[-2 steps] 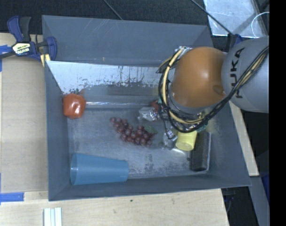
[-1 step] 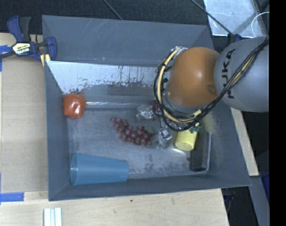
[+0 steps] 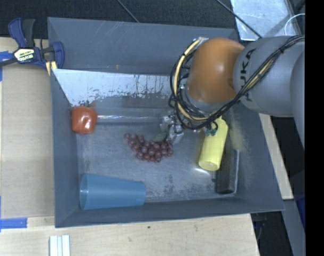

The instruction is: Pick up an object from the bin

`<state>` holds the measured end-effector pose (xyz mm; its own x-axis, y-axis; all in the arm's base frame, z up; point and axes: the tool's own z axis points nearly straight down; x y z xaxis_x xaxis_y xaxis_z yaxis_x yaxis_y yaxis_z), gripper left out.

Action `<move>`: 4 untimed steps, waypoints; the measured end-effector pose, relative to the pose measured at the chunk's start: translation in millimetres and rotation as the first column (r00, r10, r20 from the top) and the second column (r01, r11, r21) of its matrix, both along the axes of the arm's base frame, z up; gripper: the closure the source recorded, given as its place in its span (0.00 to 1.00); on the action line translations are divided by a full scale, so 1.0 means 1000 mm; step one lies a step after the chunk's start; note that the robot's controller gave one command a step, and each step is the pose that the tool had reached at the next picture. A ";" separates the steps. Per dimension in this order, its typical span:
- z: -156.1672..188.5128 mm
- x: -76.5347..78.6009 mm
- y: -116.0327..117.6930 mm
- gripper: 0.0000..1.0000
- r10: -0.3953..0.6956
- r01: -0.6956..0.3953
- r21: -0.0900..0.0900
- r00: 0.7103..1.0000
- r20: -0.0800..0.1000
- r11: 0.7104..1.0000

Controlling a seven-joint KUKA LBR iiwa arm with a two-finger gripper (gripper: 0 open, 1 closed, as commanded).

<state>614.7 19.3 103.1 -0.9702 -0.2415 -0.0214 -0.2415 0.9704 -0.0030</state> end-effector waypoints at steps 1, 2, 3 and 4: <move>0.000 0.000 0.000 1.00 0.000 0.000 0.000 1.000 0.000 1.000; -0.029 0.001 -0.001 1.00 0.182 -0.182 -0.005 0.983 0.010 0.983; -0.030 0.007 0.001 1.00 0.189 -0.189 -0.006 0.982 0.007 0.982; -0.029 -0.035 0.034 1.00 0.481 -0.481 -0.019 0.877 0.016 0.877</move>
Offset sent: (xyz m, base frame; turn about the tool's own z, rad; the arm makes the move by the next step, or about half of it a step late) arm -0.0019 -0.0002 -0.0331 -0.1924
